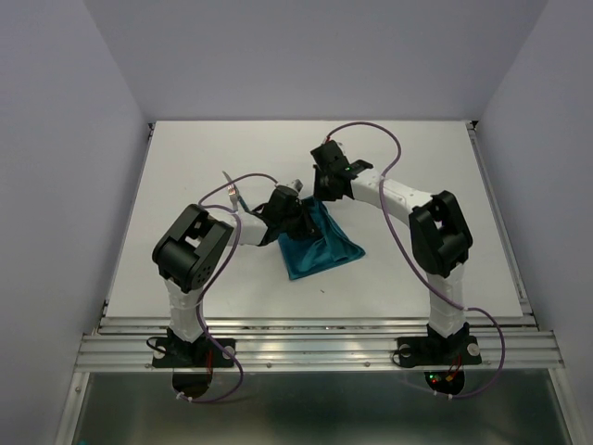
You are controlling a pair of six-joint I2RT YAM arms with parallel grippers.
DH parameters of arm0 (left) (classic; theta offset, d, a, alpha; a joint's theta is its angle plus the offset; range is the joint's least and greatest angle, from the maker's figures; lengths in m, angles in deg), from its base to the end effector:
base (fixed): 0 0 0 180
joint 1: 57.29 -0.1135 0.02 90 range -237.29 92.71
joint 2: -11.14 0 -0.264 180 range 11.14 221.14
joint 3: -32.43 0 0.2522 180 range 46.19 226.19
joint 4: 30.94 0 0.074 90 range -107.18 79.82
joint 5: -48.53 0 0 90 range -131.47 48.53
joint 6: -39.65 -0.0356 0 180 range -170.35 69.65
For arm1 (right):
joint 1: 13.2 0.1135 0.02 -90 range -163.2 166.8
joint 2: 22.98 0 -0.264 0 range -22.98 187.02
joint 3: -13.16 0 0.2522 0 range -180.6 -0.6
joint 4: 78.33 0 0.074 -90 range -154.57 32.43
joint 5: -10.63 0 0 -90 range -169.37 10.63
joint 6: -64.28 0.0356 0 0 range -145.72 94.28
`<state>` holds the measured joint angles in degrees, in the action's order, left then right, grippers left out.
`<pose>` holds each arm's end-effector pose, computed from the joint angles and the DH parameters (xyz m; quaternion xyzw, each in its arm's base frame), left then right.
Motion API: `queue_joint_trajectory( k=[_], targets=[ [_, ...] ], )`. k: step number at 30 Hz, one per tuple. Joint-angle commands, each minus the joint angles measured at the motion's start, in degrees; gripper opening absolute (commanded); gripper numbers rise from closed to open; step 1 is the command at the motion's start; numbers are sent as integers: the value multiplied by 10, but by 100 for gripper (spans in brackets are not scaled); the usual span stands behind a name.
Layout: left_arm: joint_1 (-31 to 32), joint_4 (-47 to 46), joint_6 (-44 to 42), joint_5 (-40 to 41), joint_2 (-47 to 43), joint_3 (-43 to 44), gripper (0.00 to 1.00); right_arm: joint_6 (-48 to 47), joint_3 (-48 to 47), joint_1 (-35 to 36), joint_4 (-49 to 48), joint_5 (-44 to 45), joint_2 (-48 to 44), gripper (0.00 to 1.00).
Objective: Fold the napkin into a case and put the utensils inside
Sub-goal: Fold the 2/3-rectangle-folded napkin at the center of the board.
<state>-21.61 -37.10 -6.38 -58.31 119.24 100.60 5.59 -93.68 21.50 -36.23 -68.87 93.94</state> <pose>0.3069 -0.2331 0.1425 0.0058 0.8752 -0.3977 0.2753 0.3775 0.2535 0.2186 0.0018 0.9425 0.1032 0.3178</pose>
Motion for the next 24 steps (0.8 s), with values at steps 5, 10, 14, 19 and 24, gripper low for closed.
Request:
queue_joint_trajectory(
  k=[5, 10, 14, 19, 24],
  targets=[
    [-6, 17, -5, 39, -76, -5, 23, 9, -42, 13, 16, 34, 26, 1],
    [-23, 17, 1, 42, -107, -24, 25, 12, -54, 13, 19, 41, 51, 1],
    [-34, 14, 10, 44, -126, -38, 27, 15, -56, 13, 19, 38, 64, 1],
    [-59, 6, 35, 44, -140, -56, 32, 20, -43, 13, 8, 29, 67, 1],
    [-71, 1, 40, 12, -117, -41, 50, 31, -29, 13, -7, 14, 67, 1]
  ],
)
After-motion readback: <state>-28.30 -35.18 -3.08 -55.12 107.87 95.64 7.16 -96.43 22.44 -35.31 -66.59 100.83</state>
